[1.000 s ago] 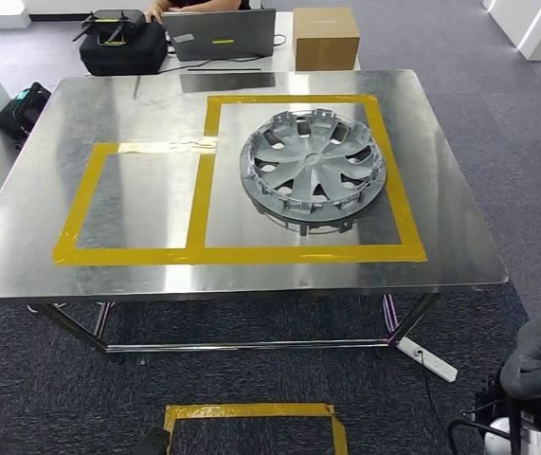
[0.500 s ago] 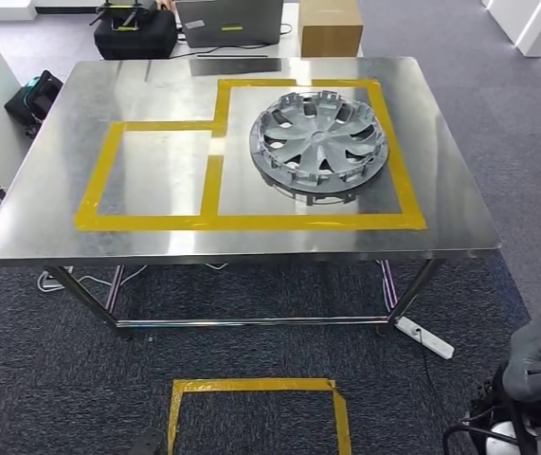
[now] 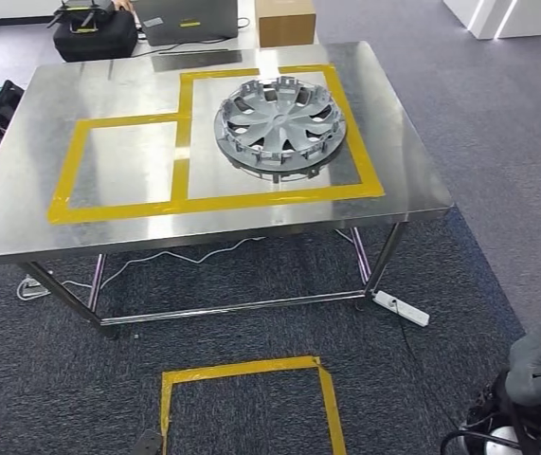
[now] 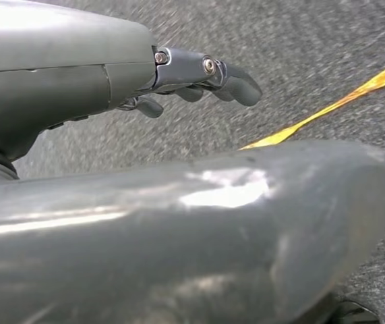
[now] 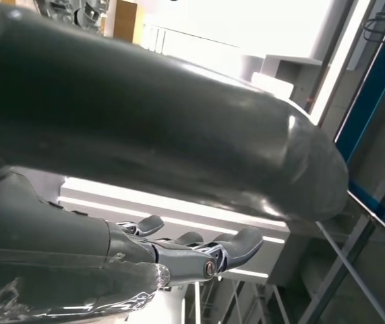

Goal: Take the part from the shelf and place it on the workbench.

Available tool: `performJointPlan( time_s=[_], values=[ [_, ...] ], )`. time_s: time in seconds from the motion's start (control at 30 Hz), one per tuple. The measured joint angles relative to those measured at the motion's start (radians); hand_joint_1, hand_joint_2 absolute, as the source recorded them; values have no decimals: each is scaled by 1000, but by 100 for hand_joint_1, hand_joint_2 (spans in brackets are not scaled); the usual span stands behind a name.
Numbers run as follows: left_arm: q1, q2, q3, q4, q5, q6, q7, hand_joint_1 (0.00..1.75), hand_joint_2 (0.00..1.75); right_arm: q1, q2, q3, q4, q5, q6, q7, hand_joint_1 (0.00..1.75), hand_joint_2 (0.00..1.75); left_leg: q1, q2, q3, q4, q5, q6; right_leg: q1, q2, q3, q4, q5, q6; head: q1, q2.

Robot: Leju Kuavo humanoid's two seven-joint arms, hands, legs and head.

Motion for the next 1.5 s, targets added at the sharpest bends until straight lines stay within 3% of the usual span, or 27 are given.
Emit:
performJointPlan(
  time_s=[0.07, 0.13, 0.2, 0.27, 0.3, 0.33, 0.4, 0.47, 0.53, 0.6, 0.67, 0.73, 0.77, 0.8, 0.83, 0.9, 0.97, 1.03, 1.1, 1.17, 1.23, 1.3, 1.33, 1.37, 1.43, 1.5],
  values=[
    [2, 0, 0, 0, -1, 0, 0, 0, 0, 1, 4, -2, 1, -1, 1, 0, 0, 0, 0, 6, 4, -15, -5, 9, 0, 17, -12, 2, 9, 11, 1, 0],
    [3, 1, 0, 0, -2, 1, 0, 0, 0, 3, 7, -4, 2, -1, 1, 0, 0, 0, 1, 30, 0, -17, 0, 23, 0, 1, -31, 23, -4, 21, 4, 0],
    [5, 2, 0, 0, -2, 3, 0, 0, 0, 3, 9, -5, 4, -1, 1, 0, 0, 0, 2, 54, -7, -18, 6, 34, 0, -47, -75, 122, -65, 30, 10, 0],
    [10, 3, 0, 0, -2, 3, 0, 0, 0, 3, 10, -5, 7, -2, 1, 0, 0, 0, -1, 79, -14, -17, 10, 39, -1, -72, -133, 263, -135, 38, 13, 0],
    [12, 3, 0, 0, -2, 3, 0, 0, 0, 4, 11, -5, 9, -2, 1, 0, 0, 0, -2, 92, -17, -17, 11, 39, -2, -75, -146, 304, -149, 40, 13, 0],
    [13, 4, 0, 0, -3, 4, 0, 0, 0, 5, 11, -5, 10, -4, 1, 0, 0, 0, -2, 105, -18, -16, 12, 39, -2, -76, -138, 305, -143, 40, 13, 0],
    [13, 3, 0, 0, -6, 5, 0, 0, 0, 5, 11, -5, 12, -10, 1, 0, 0, 0, -3, 128, -17, -14, 12, 37, -1, -93, -62, 190, -86, 37, 13, 0],
    [11, 2, 0, 0, -10, 8, 0, 0, 0, 2, 12, -5, 12, -16, 1, 0, 0, 0, -9, 146, -15, -11, 10, 31, 4, -140, 18, 52, -44, 29, 14, 0],
    [11, 2, 0, 0, -12, 10, 0, 0, 0, 0, 15, -5, 13, -19, 1, 0, 0, 0, -15, 164, -17, -8, 10, 22, 11, -159, 38, 8, -38, 16, 13, 0],
    [9, 0, 0, 0, -12, 5, 0, 0, 0, 0, 17, -5, 14, -20, 2, -1, 0, 0, -14, 175, -18, -5, 7, 11, 9, -133, 31, 9, -32, 2, 13, 0],
    [7, 0, 0, 0, -16, -1, 0, 0, 0, -2, 20, -5, 14, -20, 2, -1, 0, 0, -11, 137, -34, 33, -25, -2, 4, -111, 25, 6, -24, -11, 11, 0],
    [6, -1, 0, 0, -20, -6, 0, 0, 0, -5, 24, -5, 14, -22, 1, -1, 0, 0, -8, 89, -88, 150, -91, -9, 2, -89, 18, 5, -18, -20, 8, 0],
    [7, -1, 0, 0, -21, -8, 0, 0, 0, -6, 25, -5, 14, -24, 1, -1, 0, 0, -8, 80, -121, 220, -119, -9, 2, -76, 15, 5, -16, -22, 8, 0],
    [8, -1, 0, 0, -21, -10, 0, 0, 0, -6, 27, -5, 15, -28, 1, -1, 0, 0, -7, 77, -146, 271, -132, -9, 1, -62, 12, 5, -14, -22, 8, 0],
    [9, -1, 0, 0, -20, -12, 0, 0, 0, -6, 29, -5, 15, -31, 1, -1, 0, 0, -6, 76, -156, 287, -124, -9, 1, -48, 10, 6, -12, -21, 8, 0],
    [6, 0, 0, 0, -12, -17, 0, 0, 0, -5, 33, -5, 15, -35, -1, -1, 0, 0, -2, 65, -124, 211, -59, -8, -2, -21, 9, 7, -10, -16, 8, 0],
    [2, 2, 2, 0, -1, -20, 0, 0, 0, -7, 37, -6, 15, -37, -3, -1, 0, 0, 7, 19, -67, 80, 0, -8, -2, 4, 3, 14, -8, -8, 8, 0],
    [-1, 2, 5, 0, 5, -21, 0, 0, 0, -8, 41, -6, 16, -39, -4, -1, 0, 0, 12, -13, -44, 20, 10, -4, -3, 27, -12, 21, -5, 5, 8, 0],
    [-3, 2, 7, 0, 6, -18, -1, 0, 0, -4, 43, -6, 16, -42, -6, -2, 0, 0, 10, 3, -46, 17, 9, 7, -6, 43, -25, 21, 1, 17, 8, 0],
    [-6, 3, 8, 0, 6, -12, -4, 0, 0, -1, 44, -7, 16, -43, -7, -2, 0, 0, 11, 26, -47, 15, 12, 20, -5, 10, -45, 51, -18, 27, 14, 0],
    [-6, 3, 9, 0, 8, -6, -8, 0, 0, -1, 45, -10, 18, -49, -5, -1, 0, 0, 9, 51, -47, 13, 13, 29, -2, -49, -94, 160, -78, 34, 22, 0],
    [-3, 2, 9, 0, 9, 0, -10, 0, 0, 3, 48, -19, 27, -71, 8, 4, 0, 0, 5, 78, -47, 13, 12, 32, -3, -72, -151, 289, -132, 39, 25, 0],
    [-1, 2, 10, 0, 9, 4, -10, 0, 0, 5, 50, -28, 36, -87, 20, 6, 0, 0, 3, 92, -47, 14, 12, 33, -4, -75, -159, 314, -136, 39, 25, 0],
    [0, 2, 10, 0, 8, 7, -10, 0, 0, 8, 52, -40, 47, -101, 32, 8, 0, 0, 2, 104, -47, 14, 11, 33, -4, -78, -148, 298, -121, 38, 25, 0],
    [-1, 2, 11, 0, 8, 12, -10, 0, 0, 9, 56, -66, 66, -120, 51, 4, 0, 0, 1, 125, -43, 14, 9, 31, -2, -104, -73, 167, -62, 33, 25, 0],
    [-1, 1, 14, 0, 8, 13, -10, 0, 0, 8, 59, -85, 78, -126, 59, 1, 0, 0, -5, 142, -40, 16, 6, 24, 5, -138, -8, 52, -29, 23, 24, 0]
  ],
)
